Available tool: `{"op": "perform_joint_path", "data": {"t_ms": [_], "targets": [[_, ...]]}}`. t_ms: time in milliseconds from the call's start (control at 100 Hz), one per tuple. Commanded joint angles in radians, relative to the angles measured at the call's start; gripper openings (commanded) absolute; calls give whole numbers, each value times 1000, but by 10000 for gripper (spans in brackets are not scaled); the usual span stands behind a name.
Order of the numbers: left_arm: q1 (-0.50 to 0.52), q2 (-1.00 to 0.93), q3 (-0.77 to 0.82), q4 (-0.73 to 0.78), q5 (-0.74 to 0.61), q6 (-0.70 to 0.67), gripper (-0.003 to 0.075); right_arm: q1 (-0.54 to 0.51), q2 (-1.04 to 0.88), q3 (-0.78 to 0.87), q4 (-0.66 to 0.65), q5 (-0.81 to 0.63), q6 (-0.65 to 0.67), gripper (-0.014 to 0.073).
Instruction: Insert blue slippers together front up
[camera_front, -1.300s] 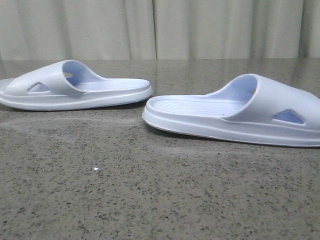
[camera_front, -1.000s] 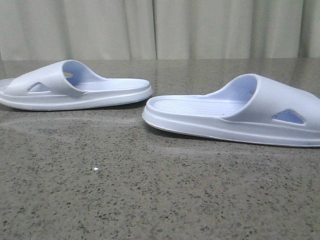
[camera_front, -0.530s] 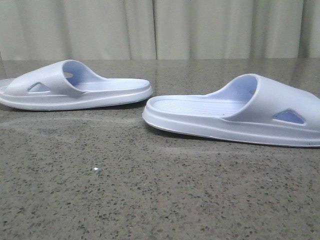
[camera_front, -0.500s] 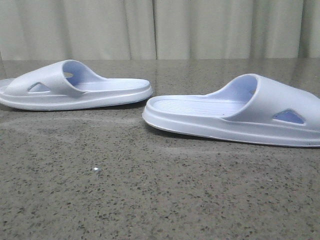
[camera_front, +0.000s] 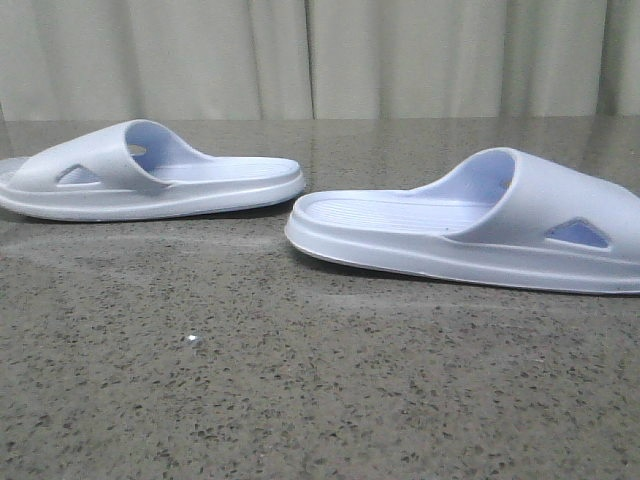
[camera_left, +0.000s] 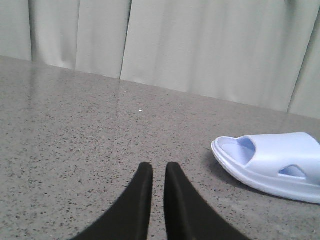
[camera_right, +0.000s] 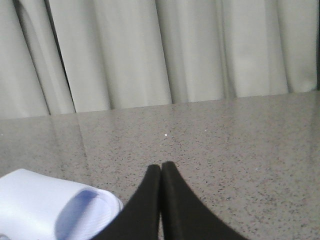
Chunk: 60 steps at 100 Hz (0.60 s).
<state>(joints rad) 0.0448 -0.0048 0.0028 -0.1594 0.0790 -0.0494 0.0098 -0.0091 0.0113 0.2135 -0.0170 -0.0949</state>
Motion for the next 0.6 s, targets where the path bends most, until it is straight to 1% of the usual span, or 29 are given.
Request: {"op": "perform_joint_path", "data": {"t_ms": [0, 140, 220, 260, 290, 350, 440, 540, 590], "targets": [[2, -27, 9, -85, -87, 1, 15, -8, -14, 20, 101, -81, -7, -79], [2, -27, 9, -278, -100, 1, 15, -8, -14, 20, 331, -60, -7, -79], [2, -27, 7, -457, -102, 1, 15, -8, -14, 16, 454, -58, -7, -79], [2, -27, 5, -545, -99, 1, 15, -8, -14, 9, 489, -43, -7, -79], [0, -27, 0, -575, -90, 1, 15, -8, -14, 0, 500, -25, -7, -79], [0, -27, -18, -576, -45, 1, 15, -8, -12, -24, 500, 32, -7, -79], [0, -13, -59, -514, 36, 1, 15, -8, 22, -55, 496, 68, -7, -78], [0, 46, -144, -393, 104, 1, 15, -8, 113, -120, 476, 106, -7, -78], [0, 95, -196, -326, 143, 2, 15, -8, 192, -158, 450, 142, -7, -78]]}}
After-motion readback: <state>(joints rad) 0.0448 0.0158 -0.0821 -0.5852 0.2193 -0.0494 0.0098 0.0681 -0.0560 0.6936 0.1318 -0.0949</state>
